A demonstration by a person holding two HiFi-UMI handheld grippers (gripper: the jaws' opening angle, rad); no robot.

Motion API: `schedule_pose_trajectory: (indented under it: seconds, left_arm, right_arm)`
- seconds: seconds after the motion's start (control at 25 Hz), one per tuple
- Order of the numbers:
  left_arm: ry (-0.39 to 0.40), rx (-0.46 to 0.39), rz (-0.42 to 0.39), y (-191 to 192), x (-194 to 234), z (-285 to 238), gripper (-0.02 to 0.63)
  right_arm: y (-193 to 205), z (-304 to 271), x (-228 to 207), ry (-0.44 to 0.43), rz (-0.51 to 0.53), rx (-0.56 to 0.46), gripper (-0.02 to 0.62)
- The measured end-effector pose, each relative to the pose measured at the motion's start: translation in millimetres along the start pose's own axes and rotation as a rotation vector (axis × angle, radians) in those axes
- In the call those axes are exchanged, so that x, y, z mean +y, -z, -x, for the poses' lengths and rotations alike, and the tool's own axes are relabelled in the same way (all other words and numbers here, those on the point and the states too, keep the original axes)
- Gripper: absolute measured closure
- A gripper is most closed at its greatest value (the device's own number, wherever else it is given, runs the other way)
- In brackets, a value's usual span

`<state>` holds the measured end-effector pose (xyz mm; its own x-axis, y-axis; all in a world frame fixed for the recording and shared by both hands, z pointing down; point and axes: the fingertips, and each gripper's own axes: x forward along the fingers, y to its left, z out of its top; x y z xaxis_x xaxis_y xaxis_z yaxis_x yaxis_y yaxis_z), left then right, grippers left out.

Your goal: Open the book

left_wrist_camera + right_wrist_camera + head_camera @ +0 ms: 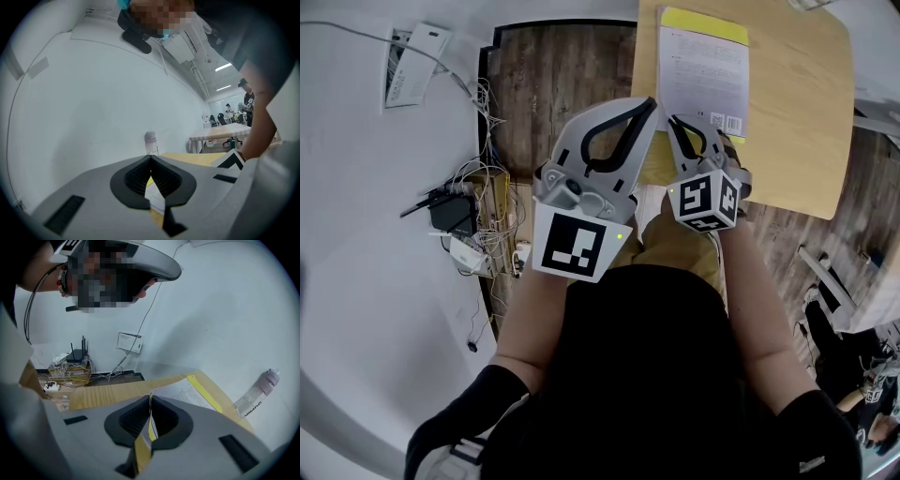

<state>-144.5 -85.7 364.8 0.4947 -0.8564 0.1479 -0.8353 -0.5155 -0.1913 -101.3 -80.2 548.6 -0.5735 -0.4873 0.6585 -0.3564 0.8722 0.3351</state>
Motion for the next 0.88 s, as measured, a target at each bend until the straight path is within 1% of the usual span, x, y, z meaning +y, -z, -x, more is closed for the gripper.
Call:
schedule_pose_trajectory:
  seconds: [0.44, 0.88]
  left_arm:
    - [0.002, -0.003, -0.009, -4, -1, -1, 0.595]
    - [0.015, -0.02, -0.023, -16, -4, -10, 0.595]
  right_arm:
    - [-5, 6, -5, 0.017, 0.004, -0.012, 0.557]
    - [-14, 20, -20, 0.057, -0.002, -0.034, 0.558]
